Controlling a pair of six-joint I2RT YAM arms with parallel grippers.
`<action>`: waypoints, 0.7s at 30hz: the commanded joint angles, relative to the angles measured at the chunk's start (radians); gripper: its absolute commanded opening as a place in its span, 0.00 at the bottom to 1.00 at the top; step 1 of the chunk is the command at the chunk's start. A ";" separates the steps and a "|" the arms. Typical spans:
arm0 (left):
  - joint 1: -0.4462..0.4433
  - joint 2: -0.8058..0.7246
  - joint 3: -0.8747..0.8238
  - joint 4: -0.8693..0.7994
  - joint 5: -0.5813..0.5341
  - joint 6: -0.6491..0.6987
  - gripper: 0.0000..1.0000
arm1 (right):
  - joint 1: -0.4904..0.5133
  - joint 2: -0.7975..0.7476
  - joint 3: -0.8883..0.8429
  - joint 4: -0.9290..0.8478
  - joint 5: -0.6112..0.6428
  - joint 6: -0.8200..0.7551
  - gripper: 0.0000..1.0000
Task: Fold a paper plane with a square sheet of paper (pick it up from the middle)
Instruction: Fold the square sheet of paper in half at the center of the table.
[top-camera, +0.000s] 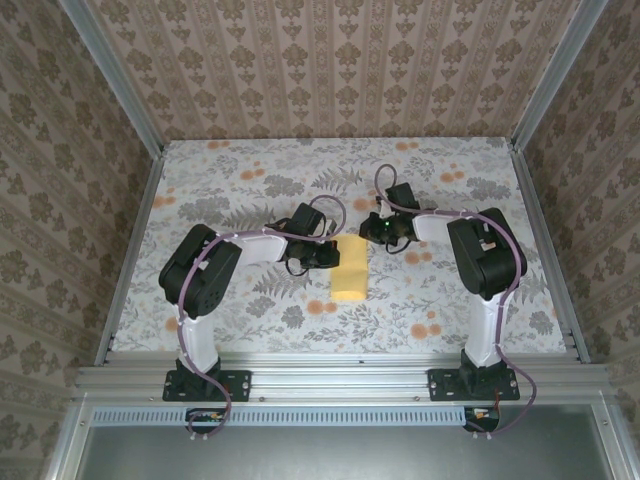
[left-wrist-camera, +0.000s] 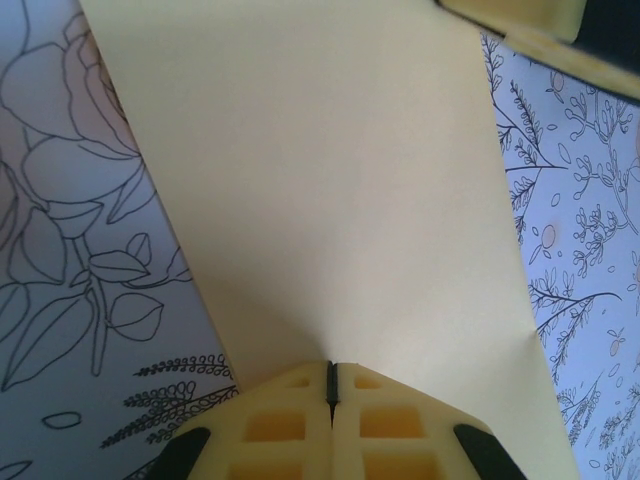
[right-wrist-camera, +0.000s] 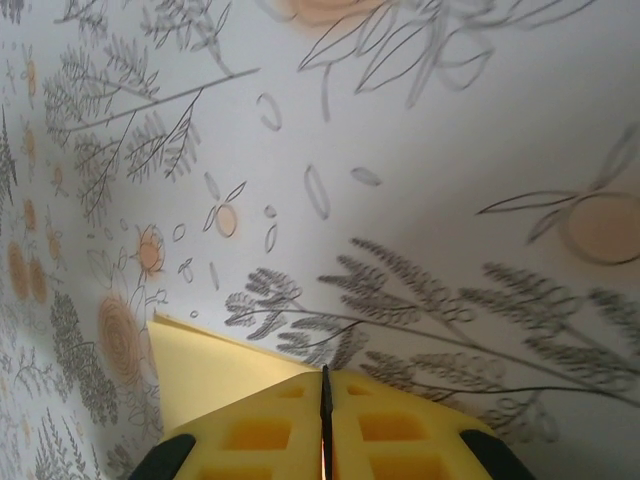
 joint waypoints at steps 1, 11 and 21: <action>0.012 0.016 -0.046 -0.156 -0.065 0.022 0.03 | -0.043 0.016 -0.011 0.003 0.053 -0.018 0.13; 0.013 0.033 -0.035 -0.156 -0.061 0.024 0.03 | -0.005 -0.180 -0.128 0.021 -0.053 0.019 0.13; 0.013 0.036 -0.032 -0.150 -0.057 0.019 0.03 | 0.125 -0.177 -0.203 0.022 -0.082 0.036 0.13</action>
